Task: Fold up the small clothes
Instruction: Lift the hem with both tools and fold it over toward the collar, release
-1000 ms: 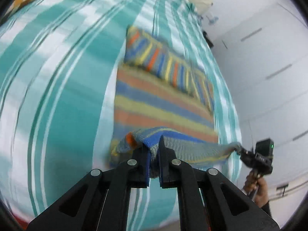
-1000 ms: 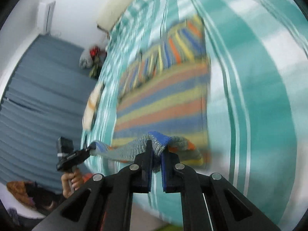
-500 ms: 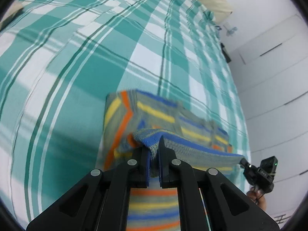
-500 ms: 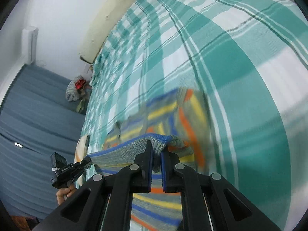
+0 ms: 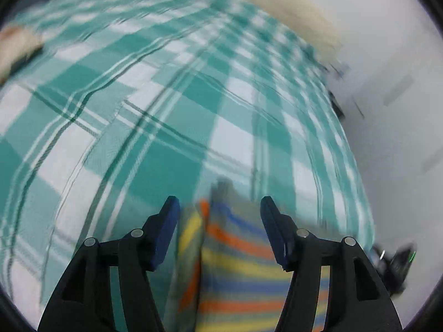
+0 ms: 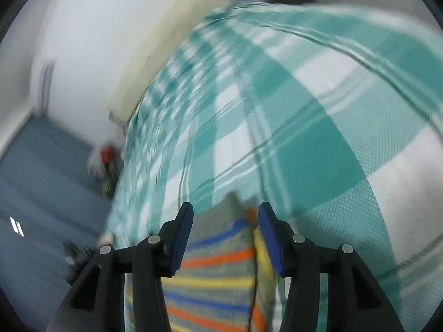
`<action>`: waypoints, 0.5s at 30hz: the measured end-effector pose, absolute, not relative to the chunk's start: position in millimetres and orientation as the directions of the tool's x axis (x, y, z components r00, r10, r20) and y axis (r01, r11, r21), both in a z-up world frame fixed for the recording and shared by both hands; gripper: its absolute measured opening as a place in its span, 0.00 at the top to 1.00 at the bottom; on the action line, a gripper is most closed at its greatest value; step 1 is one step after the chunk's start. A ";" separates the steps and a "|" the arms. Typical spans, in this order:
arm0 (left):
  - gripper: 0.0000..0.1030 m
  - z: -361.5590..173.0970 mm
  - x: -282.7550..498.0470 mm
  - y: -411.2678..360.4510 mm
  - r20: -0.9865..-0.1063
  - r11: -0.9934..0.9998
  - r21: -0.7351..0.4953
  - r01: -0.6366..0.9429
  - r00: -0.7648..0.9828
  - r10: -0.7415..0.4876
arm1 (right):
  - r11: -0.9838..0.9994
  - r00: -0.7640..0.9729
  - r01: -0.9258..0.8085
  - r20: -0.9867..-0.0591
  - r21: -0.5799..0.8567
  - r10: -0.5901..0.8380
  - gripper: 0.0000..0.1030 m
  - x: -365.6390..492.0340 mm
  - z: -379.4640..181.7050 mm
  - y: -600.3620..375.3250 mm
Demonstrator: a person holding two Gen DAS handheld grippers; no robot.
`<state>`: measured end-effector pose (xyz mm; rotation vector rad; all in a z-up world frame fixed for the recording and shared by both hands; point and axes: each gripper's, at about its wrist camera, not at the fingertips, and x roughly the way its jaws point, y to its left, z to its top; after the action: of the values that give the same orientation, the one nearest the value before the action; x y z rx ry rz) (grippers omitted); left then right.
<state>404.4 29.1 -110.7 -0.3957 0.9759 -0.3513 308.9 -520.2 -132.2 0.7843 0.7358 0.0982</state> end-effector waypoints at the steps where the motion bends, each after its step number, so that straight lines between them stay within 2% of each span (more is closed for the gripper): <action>1: 0.40 -107.7 379.2 21.3 -0.721 0.877 -0.443 0.187 0.508 -0.472 | 0.760 0.732 0.130 -0.578 0.637 0.360 0.51 301.9 -123.5 -505.8; 4: 0.39 -116.9 314.1 -3.2 -0.743 0.862 -0.333 0.382 0.457 -0.489 | 0.830 0.652 -0.060 -0.607 0.555 0.454 0.51 275.0 -112.8 -452.7; 6: 0.41 -136.7 280.6 -15.1 -0.796 0.856 -0.236 0.459 0.415 -0.442 | 0.841 0.571 -0.172 -0.643 0.514 0.510 0.51 251.3 -119.4 -417.5; 7: 0.51 -159.1 263.5 -16.4 -0.848 0.860 -0.176 0.479 0.369 -0.379 | 0.846 0.531 -0.206 -0.670 0.491 0.518 0.52 240.4 -127.8 -404.6; 8: 0.58 -172.3 257.9 -13.4 -0.875 0.870 -0.149 0.471 0.347 -0.338 | 0.868 0.491 -0.220 -0.718 0.445 0.493 0.52 225.1 -140.8 -392.9; 9: 0.58 -177.7 247.8 -1.1 -0.863 0.874 -0.157 0.460 0.367 -0.347 | 0.908 0.446 -0.200 -0.790 0.369 0.420 0.53 210.4 -160.2 -386.8; 10: 0.59 -174.4 239.9 10.3 -0.850 0.885 -0.161 0.438 0.393 -0.349 | 0.945 0.413 -0.168 -0.851 0.280 0.325 0.61 194.2 -178.9 -387.0; 11: 0.56 -170.8 235.7 16.8 -0.857 0.901 -0.143 0.409 0.404 -0.320 | 0.949 0.464 -0.170 -0.829 0.264 0.314 0.65 177.2 -178.1 -391.4; 12: 0.53 -166.3 231.5 24.9 -0.871 0.926 -0.118 0.359 0.411 -0.270 | 0.952 0.489 -0.153 -0.816 0.267 0.308 0.66 166.1 -174.2 -396.2; 13: 0.45 -160.4 225.1 34.7 -0.867 0.937 -0.135 0.323 0.419 -0.269 | 0.958 0.492 -0.115 -0.823 0.261 0.284 0.64 159.0 -170.6 -399.7; 14: 0.30 -155.4 218.6 42.6 -0.858 0.941 -0.156 0.300 0.431 -0.279 | 0.972 0.490 -0.055 -0.842 0.228 0.225 0.59 151.8 -166.7 -402.6; 15: 0.23 -150.0 210.5 49.8 -0.847 0.947 -0.168 0.274 0.452 -0.281 | 0.978 0.502 -0.016 -0.844 0.208 0.187 0.59 143.5 -162.7 -404.9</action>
<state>210.5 49.8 -150.0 -0.0067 1.0469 -0.3429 143.5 -404.9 -162.7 0.1817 1.0394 0.1236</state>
